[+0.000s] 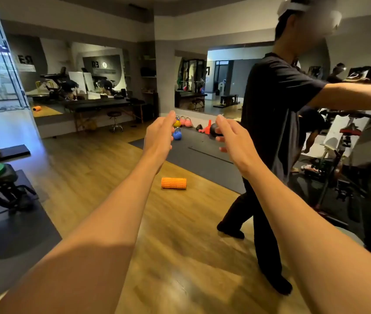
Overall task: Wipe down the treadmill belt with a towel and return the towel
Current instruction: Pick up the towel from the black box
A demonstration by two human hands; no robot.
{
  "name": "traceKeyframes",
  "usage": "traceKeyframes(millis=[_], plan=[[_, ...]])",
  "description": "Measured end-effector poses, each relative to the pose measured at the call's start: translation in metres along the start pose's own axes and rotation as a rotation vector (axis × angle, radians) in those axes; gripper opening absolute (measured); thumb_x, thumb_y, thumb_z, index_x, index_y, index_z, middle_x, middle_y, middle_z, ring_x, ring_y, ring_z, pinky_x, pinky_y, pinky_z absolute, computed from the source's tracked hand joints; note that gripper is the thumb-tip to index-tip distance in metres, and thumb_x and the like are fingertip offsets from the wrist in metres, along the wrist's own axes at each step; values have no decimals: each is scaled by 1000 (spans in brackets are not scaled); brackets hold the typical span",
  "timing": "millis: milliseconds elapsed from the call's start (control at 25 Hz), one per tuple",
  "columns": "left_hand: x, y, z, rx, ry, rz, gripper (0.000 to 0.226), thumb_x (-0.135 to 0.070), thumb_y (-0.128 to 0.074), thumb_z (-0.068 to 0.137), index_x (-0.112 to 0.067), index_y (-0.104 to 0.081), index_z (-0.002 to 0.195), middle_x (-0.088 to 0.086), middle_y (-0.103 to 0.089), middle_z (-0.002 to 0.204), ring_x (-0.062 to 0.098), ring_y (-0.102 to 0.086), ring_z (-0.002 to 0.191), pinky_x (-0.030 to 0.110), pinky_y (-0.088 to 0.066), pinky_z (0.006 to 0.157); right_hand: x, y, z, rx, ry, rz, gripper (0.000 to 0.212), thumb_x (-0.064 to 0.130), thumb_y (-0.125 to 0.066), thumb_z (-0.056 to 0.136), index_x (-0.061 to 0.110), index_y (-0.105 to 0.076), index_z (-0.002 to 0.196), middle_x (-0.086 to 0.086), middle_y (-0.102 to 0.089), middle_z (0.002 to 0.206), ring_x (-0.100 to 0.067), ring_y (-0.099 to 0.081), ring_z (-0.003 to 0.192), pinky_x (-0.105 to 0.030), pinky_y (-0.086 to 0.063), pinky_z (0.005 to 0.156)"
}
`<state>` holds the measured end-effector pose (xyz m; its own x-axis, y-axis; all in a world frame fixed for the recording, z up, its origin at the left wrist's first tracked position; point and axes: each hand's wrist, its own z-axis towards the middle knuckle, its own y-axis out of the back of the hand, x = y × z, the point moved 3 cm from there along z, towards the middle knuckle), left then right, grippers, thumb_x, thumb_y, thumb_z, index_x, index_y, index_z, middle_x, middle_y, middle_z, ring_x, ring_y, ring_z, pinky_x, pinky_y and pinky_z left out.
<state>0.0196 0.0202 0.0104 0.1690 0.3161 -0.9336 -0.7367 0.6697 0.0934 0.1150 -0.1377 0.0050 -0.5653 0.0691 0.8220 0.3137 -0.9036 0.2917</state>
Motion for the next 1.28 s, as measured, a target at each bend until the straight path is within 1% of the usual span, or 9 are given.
traceKeyframes(millis=[80, 200, 400, 680, 880, 1040, 1120, 1200, 1280], plan=[[4, -21, 35, -11, -3, -6, 34, -50, -39, 96, -23, -59, 98, -5, -56, 90, 13, -51, 83, 32, -46, 74, -15, 1, 37, -1, -23, 7, 24, 67, -35, 88, 50, -52, 91, 20, -60, 104, -7, -57, 102, -40, -49, 92], [18, -44, 85, -3, 11, 7, 35, -49, -40, 96, -22, -61, 99, -5, -57, 90, 12, -52, 83, 32, -46, 74, -42, -5, 88, 46, -58, 80, 25, 57, -36, 95, 43, -56, 94, 13, -61, 106, -10, -57, 104, -33, -49, 90], [64, -82, 187, 2, 3, 26, 38, -49, -39, 97, -18, -61, 101, -2, -56, 90, 13, -51, 81, 31, -45, 72, -107, -27, 179, 39, -72, 67, 36, 57, -33, 95, 32, -58, 105, 7, -61, 107, -10, -57, 100, -39, -50, 91], [114, -147, 358, 87, -17, -5, 39, -50, -39, 96, -20, -62, 104, -3, -59, 92, 12, -53, 82, 31, -48, 74, -181, -36, 324, -68, -107, 15, 43, 64, -32, 90, 32, -57, 104, 2, -62, 110, -17, -58, 104, -49, -47, 95], [149, -225, 476, 160, -29, -64, 35, -49, -42, 96, -23, -64, 101, -1, -62, 90, 14, -57, 82, 35, -51, 78, -249, -34, 433, -111, -140, 22, 45, 60, -32, 94, 28, -59, 111, 2, -61, 113, -16, -58, 105, -48, -46, 97], [185, -307, 575, 205, -54, -87, 37, -49, -42, 96, -20, -65, 104, 2, -64, 92, 20, -62, 89, 33, -51, 75, -335, -20, 530, -142, -158, 27, 36, 60, -33, 94, 32, -57, 98, 6, -61, 104, -13, -59, 100, -49, -47, 97], [198, -342, 618, 221, -36, -84, 39, -50, -42, 96, -20, -65, 107, 3, -65, 97, 24, -64, 96, 36, -53, 79, -369, -9, 573, -146, -173, 57, 35, 59, -34, 94, 33, -57, 96, 7, -61, 103, -11, -59, 99, -48, -47, 97], [213, -378, 664, 220, -9, -94, 40, -51, -42, 96, -21, -64, 107, 6, -66, 102, 26, -64, 100, 40, -53, 85, -400, 4, 625, -151, -180, 61, 39, 58, -33, 95, 29, -58, 104, 3, -61, 108, -12, -59, 101, -46, -47, 96], [227, -414, 712, 215, 3, -97, 38, -50, -41, 96, -21, -64, 106, 6, -66, 101, 23, -63, 96, 40, -52, 86, -432, 14, 681, -157, -201, 68, 48, 57, -32, 96, 23, -58, 118, 0, -60, 116, -15, -59, 105, -46, -48, 96]])
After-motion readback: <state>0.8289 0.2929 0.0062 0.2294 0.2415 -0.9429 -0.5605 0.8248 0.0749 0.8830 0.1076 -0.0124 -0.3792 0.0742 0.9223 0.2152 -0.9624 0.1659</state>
